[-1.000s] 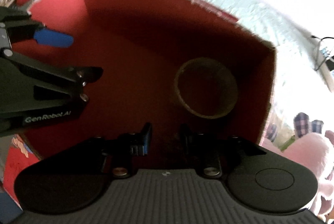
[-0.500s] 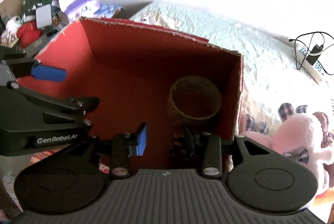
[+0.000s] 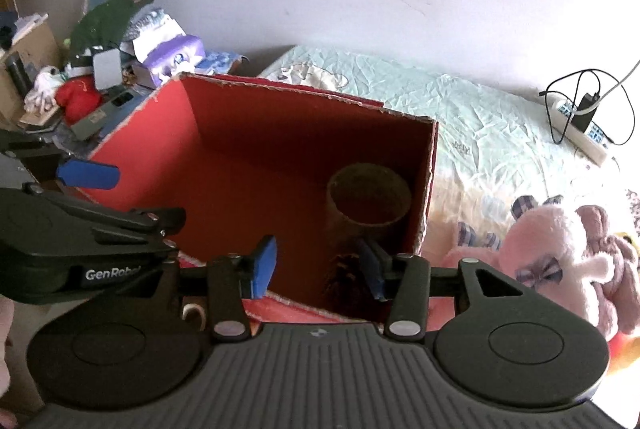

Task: Organize objects
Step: 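Move the right gripper down to the orange wooden gourd toy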

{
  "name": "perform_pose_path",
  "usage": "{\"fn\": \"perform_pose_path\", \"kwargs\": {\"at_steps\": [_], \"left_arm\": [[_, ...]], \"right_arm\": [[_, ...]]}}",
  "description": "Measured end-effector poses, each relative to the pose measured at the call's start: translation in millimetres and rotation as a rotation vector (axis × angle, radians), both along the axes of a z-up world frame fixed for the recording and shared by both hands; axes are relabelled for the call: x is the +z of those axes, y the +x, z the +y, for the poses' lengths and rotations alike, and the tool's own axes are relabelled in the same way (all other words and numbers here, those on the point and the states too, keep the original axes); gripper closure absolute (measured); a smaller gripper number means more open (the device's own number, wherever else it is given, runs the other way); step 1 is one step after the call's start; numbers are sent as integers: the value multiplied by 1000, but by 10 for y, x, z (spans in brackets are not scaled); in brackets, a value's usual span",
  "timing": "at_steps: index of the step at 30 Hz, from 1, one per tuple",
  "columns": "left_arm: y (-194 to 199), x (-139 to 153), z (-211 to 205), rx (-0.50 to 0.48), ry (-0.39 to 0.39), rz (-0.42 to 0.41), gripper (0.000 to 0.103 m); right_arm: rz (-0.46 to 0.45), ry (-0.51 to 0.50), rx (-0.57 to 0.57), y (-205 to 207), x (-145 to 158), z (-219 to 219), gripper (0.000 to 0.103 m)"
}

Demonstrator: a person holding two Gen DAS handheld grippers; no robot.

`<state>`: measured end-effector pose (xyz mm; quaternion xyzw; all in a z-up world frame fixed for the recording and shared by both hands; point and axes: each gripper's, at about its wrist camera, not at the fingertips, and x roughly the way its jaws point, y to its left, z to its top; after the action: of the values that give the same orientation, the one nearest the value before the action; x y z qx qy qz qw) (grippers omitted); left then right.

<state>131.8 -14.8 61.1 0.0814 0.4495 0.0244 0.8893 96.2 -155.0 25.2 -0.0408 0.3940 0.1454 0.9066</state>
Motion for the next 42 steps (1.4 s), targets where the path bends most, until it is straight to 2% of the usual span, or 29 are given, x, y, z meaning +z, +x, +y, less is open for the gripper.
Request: {"fn": "perform_pose_path", "kwargs": {"at_steps": [11, 16, 26, 35, 42], "left_arm": [[-342, 69, -234, 70, 5, -6, 38], [-475, 19, -380, 96, 12, 13, 38], [-659, -220, -568, 127, 28, 85, 38], [-674, -421, -601, 90, 23, 143, 38], [-650, -539, -515, 29, 16, 183, 35]], "right_arm": [[6, 51, 45, -232, 39, -261, 54], [13, 60, 63, -359, -6, -364, 54], [95, 96, 65, -470, -266, -464, 54], [146, 110, 4, -517, -424, -430, 58], [172, 165, -82, -469, -442, -398, 59]]}}
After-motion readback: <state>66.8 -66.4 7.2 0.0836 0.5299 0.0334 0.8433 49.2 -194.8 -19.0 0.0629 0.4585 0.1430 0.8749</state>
